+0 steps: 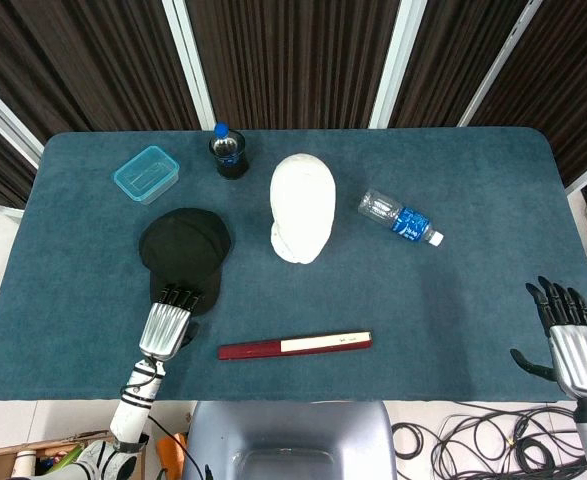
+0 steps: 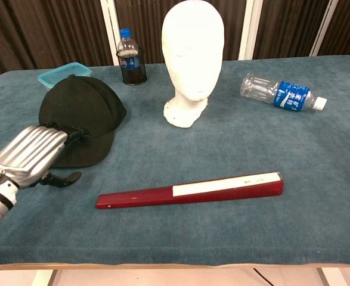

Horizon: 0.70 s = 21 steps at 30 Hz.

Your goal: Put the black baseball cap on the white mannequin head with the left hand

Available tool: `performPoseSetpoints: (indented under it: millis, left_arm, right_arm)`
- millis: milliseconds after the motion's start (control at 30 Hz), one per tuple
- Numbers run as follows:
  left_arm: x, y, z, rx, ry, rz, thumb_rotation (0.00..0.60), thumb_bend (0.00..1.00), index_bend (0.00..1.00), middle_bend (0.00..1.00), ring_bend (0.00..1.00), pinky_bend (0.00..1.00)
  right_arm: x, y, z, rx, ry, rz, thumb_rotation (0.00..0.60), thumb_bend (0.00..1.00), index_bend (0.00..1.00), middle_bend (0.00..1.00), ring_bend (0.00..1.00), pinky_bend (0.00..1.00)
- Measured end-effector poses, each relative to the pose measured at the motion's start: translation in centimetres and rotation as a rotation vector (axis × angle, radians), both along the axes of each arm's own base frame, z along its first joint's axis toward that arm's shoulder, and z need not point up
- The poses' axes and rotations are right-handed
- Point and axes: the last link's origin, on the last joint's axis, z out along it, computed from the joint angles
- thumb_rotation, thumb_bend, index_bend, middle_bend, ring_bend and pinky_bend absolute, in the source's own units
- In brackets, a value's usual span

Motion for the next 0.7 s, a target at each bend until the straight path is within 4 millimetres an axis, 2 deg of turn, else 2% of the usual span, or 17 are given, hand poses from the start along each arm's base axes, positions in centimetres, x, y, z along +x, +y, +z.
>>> performPoseSetpoints:
  millis: [267,700]
  left_arm:
    - [-0.5,0.4,-0.2,0.002,0.026,0.008,0.6,0.28,0.35,0.38,0.32,0.27]
    - [-1.5,1.8,-0.3,0.088,0.172,-0.049,0.6,0.28,0.45,0.48,0.41,0.32]
  right_arm:
    - [-0.1,0.1,0.1,-0.003,0.004,-0.006,0.6,0.12,0.0,0.0,0.0,0.0]
    - [-0.2,0.4,0.3,0.0,0.0,-0.009,0.6,0.12,0.0,0.0,0.0,0.0]
